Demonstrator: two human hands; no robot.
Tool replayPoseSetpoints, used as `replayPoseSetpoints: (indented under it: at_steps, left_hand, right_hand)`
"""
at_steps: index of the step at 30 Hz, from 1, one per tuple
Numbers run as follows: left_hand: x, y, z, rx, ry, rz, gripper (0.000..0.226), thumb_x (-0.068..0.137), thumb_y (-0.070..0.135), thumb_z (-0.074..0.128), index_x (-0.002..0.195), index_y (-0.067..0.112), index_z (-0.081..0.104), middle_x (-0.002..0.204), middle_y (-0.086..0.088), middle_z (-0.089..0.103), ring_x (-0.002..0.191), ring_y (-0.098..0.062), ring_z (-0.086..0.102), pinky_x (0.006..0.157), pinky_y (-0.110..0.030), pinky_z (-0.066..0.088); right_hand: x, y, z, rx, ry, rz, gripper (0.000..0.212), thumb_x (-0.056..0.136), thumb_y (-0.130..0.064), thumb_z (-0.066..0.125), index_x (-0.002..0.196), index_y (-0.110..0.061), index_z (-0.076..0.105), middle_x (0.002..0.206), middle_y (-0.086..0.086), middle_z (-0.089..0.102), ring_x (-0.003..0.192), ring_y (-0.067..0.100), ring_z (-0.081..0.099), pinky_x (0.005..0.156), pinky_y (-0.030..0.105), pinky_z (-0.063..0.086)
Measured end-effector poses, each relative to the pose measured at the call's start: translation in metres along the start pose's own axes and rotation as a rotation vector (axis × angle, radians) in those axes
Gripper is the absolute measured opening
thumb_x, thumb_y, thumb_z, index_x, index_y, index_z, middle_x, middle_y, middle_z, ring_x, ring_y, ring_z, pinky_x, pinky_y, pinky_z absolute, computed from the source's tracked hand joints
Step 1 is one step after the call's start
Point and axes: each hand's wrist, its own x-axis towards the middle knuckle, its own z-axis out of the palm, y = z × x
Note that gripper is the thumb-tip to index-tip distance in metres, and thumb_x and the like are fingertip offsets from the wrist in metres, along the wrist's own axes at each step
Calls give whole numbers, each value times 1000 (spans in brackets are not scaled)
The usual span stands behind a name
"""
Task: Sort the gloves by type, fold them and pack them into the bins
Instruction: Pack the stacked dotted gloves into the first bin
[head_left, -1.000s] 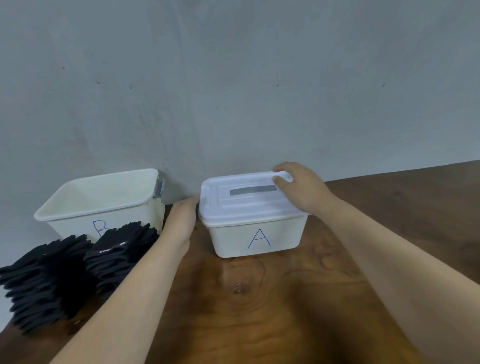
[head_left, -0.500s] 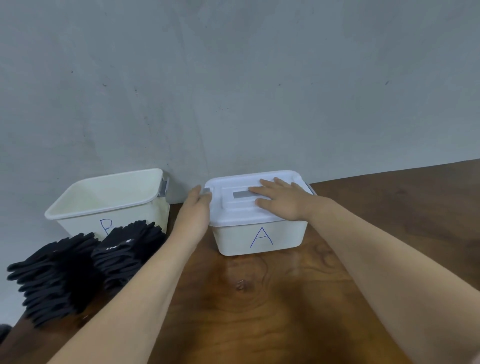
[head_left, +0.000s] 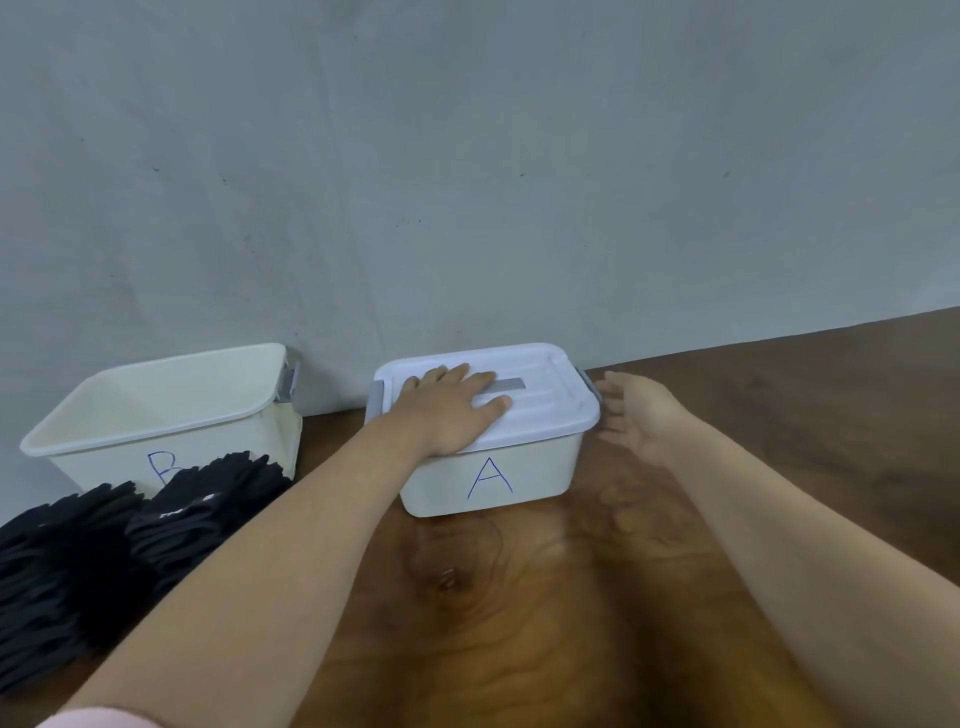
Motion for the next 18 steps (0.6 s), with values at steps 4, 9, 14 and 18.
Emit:
replayPoseSetpoints:
  at_steps: [4, 9, 14, 18]
  left_hand:
    - [1, 3, 0, 19, -13, 2, 73, 101, 79, 21, 167, 47, 17, 178, 8, 6, 164, -24, 1, 131, -52, 0]
    - [-3, 2, 3, 4, -5, -3, 72, 102, 77, 21, 167, 46, 17, 178, 7, 5, 164, -23, 0, 131, -51, -1]
    - [-13, -1, -3, -164, 256, -4, 49, 107, 59, 41, 148, 35, 55, 154, 9, 54, 144, -22, 47, 119, -47, 33]
    - [-31, -34, -5, -427, 456, -83, 38, 104, 47, 49, 134, 29, 62, 141, 6, 61, 128, -20, 56, 107, -40, 44]
  right_hand:
    - [-10, -13, 16, 9, 30, -77, 38, 112, -27, 44, 132, -1, 62, 117, 14, 74, 109, 34, 70, 100, 48, 55]
    - [-22, -16, 15, -233, 59, -209, 41, 107, -31, 45, 129, -5, 68, 136, 13, 71, 126, 30, 65, 114, 50, 46]
    - [-37, -24, 21, -663, 122, -497, 47, 112, -33, 40, 157, -21, 48, 162, 1, 48, 147, 22, 45, 113, 32, 34]
    - [-53, -25, 58, -815, 31, -692, 39, 109, -27, 52, 147, -22, 57, 150, 0, 56, 135, 21, 53, 105, 29, 39]
